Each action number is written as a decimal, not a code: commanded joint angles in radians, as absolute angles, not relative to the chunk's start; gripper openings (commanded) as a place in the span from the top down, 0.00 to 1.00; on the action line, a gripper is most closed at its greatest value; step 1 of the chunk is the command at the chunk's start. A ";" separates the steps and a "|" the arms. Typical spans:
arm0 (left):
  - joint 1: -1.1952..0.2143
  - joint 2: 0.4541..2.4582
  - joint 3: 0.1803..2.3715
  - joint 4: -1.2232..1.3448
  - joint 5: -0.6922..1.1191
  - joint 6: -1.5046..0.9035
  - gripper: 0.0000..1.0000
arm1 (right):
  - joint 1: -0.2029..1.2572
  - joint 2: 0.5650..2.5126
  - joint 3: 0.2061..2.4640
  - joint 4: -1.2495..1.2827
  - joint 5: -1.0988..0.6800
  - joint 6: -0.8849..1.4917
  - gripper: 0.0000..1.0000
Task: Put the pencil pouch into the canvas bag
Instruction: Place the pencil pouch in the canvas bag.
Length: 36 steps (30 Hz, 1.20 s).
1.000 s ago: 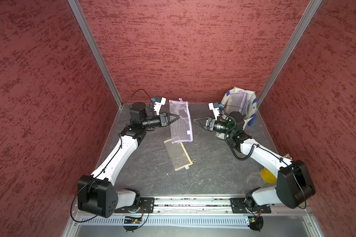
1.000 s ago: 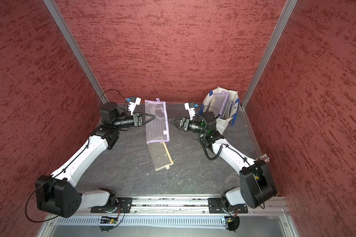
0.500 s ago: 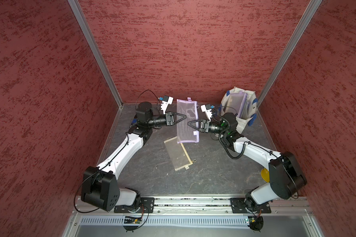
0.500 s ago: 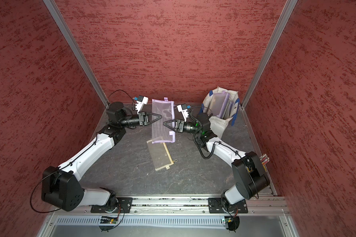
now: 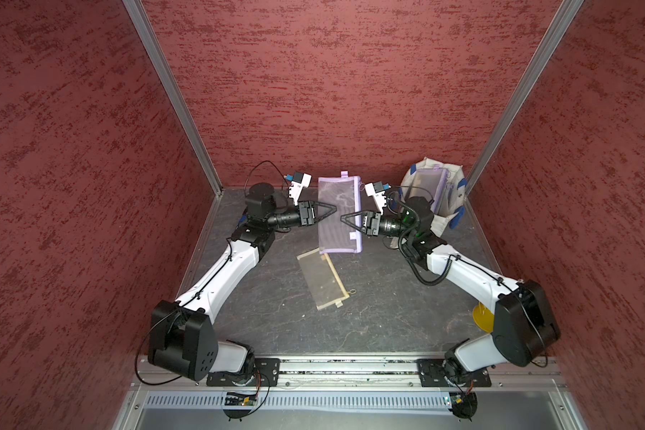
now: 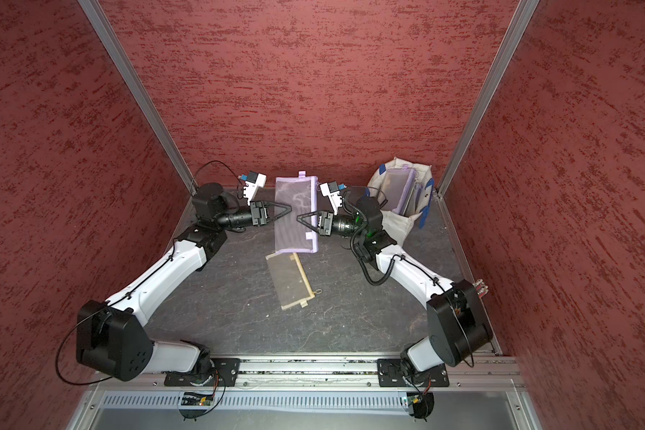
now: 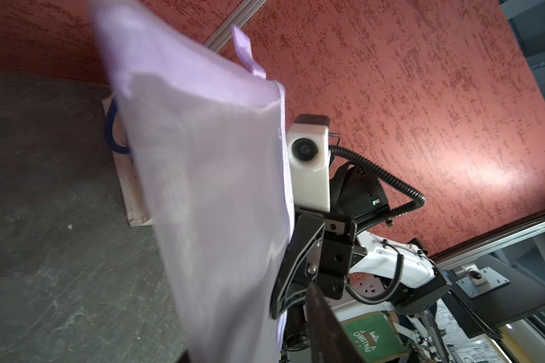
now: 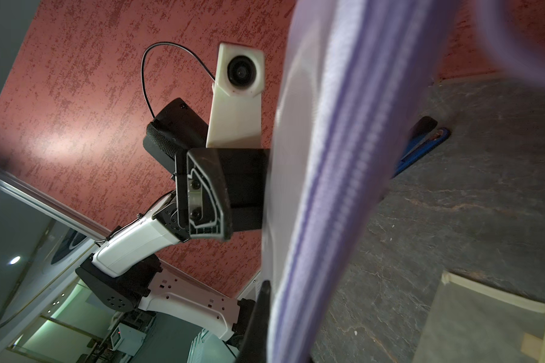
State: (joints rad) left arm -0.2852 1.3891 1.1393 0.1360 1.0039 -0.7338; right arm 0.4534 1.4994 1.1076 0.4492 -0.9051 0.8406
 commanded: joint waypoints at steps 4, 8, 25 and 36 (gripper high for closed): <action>-0.281 1.380 1.172 -0.103 0.891 -0.593 0.07 | 0.298 1.470 1.410 -0.162 -0.730 0.517 1.00; -0.285 1.364 1.148 -0.173 0.834 -0.556 0.01 | 0.162 1.560 1.664 -0.475 -0.604 0.384 1.00; -0.353 1.296 1.041 -0.238 0.723 -0.528 0.00 | -0.060 2.061 2.391 -1.160 -0.226 0.152 1.00; -0.364 1.335 1.074 -0.234 0.727 -0.525 0.00 | -0.080 2.044 2.164 -1.038 -0.235 0.146 1.00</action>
